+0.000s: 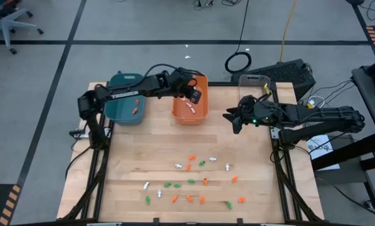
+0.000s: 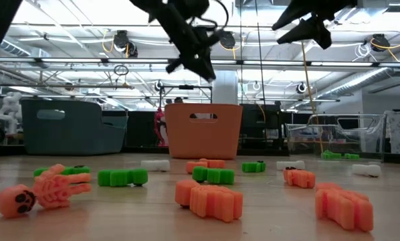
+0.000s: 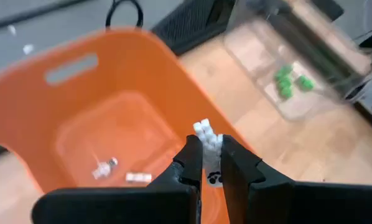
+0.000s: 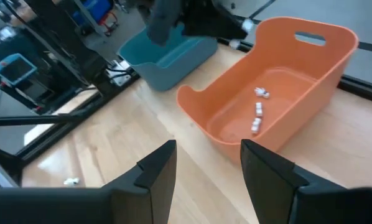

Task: Sort Halloween decoration
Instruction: Put the white skeleton toy into the orange bin

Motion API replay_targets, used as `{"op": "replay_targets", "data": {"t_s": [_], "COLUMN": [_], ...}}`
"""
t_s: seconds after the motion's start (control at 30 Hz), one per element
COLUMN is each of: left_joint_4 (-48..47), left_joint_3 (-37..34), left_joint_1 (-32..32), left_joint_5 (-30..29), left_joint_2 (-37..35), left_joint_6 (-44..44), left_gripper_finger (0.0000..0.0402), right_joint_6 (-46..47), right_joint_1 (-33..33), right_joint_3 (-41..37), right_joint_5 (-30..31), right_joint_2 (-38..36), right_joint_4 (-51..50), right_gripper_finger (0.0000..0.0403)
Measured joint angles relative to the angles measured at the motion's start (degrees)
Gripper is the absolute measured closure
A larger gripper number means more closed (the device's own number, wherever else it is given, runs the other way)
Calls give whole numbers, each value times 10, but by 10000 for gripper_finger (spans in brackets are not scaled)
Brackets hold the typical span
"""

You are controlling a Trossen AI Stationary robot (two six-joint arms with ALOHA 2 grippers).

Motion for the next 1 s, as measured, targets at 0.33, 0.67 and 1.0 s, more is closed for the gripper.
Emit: {"op": "replay_targets", "data": {"t_s": [0.33, 0.67, 1.0], "left_joint_4": [-27, -43, -58], "left_joint_3": [0, 0, 0], "left_joint_1": [-2, 0, 16], "left_joint_5": [42, 56, 64], "left_joint_2": [77, 134, 156], "left_joint_6": [-43, -44, -109], "left_gripper_finger": [372, 372, 372], "right_joint_6": [-19, -33, -50], "right_joint_1": [-1, -1, -1], "right_joint_3": [0, 0, 0], "right_joint_5": [0, 0, 0], "right_joint_2": [0, 0, 0], "right_joint_4": [-26, -49, -83], "right_gripper_finger": [241, 241, 241]}}
